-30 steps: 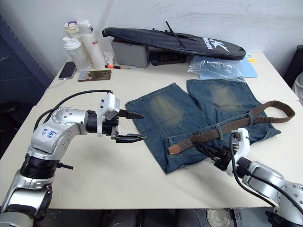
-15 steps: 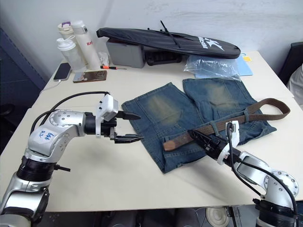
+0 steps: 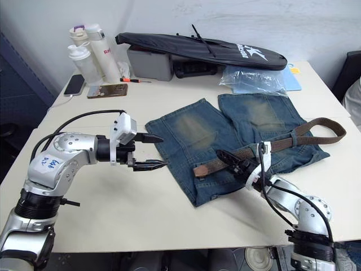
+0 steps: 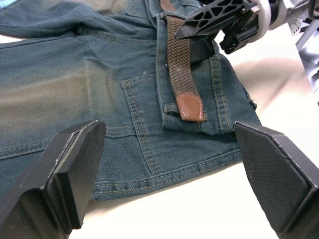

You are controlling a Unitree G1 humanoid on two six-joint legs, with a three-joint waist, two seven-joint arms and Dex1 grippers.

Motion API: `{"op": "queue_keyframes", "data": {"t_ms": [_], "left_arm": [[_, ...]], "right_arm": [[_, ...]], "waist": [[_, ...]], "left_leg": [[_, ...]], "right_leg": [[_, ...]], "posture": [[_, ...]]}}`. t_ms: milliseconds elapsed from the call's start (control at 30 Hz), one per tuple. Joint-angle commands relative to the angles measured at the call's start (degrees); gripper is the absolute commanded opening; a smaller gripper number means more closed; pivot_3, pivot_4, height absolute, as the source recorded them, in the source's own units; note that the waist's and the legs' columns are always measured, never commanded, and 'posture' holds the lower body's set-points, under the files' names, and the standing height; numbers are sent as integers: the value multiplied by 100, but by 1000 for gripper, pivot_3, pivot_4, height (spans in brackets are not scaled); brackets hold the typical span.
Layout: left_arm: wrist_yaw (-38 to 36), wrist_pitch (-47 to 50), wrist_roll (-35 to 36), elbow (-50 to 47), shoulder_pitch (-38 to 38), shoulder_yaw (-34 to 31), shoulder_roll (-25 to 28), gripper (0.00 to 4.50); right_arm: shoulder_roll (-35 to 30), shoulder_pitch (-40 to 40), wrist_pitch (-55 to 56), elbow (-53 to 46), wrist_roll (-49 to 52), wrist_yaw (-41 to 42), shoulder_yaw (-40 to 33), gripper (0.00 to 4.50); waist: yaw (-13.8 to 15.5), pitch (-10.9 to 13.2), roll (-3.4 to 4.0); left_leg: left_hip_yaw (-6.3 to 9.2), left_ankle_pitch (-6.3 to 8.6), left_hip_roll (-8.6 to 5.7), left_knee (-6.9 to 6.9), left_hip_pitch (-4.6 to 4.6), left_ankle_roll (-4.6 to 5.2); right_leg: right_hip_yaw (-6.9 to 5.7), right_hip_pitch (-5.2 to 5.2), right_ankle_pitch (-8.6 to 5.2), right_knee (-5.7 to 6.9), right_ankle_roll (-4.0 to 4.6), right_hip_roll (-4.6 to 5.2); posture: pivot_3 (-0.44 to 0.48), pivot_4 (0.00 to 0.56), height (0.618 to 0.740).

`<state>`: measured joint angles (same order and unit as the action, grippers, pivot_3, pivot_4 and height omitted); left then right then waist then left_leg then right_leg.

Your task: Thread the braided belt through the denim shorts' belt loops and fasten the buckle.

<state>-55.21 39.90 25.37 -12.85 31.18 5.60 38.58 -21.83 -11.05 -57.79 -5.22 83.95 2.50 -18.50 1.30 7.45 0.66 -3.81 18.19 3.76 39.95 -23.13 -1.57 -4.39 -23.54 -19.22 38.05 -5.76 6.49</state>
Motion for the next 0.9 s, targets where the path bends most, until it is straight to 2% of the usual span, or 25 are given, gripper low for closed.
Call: {"op": "queue_keyframes", "data": {"t_ms": [33,67,167,400,433,700,900], "left_arm": [[13,-46,17,-145,68,-93,52,4500],[13,-44,18,-150,63,-93,59,4500],[2,-58,5,-137,57,-89,76,4500],[-9,-101,-23,-105,12,-71,80,4500],[-15,-109,-29,-96,13,-58,74,4500],[-81,-197,-89,44,113,17,22,4500],[-72,-176,-84,22,122,31,-3,4500]], "right_arm": [[128,14,187,-2,-184,103,-8,4486],[158,53,206,-22,-186,102,-27,4486],[238,185,299,-110,-110,24,-137,3834],[277,443,389,-544,318,-317,-310,410],[270,451,409,-596,349,-365,-323,39],[220,46,981,-668,38,-781,-451,39],[217,254,980,-737,-182,-539,-264,39]], "waist": [[-1,-1,1],[-1,-1,-1],[4,-2,-2],[1,-2,0],[3,-2,1],[1,0,1],[6,0,1]], "left_leg": [[0,0,0,0,0,0],[0,0,0,1,0,0],[0,0,0,2,0,0],[-1,0,0,1,-3,-1],[-1,0,0,1,-2,-1],[-2,1,-1,0,-3,-1],[1,1,-1,-4,-6,-1]], "right_leg": [[0,0,0,0,0,1],[0,1,0,0,0,1],[0,1,0,0,0,1],[1,-3,0,0,0,2],[1,-3,0,-1,0,2],[1,-4,0,-2,1,2],[-1,-5,-1,-6,1,2]], "posture": [[0,150,642],[0,150,642],[0,150,642],[0,150,642],[0,150,642],[0,150,642],[0,150,642]]}}
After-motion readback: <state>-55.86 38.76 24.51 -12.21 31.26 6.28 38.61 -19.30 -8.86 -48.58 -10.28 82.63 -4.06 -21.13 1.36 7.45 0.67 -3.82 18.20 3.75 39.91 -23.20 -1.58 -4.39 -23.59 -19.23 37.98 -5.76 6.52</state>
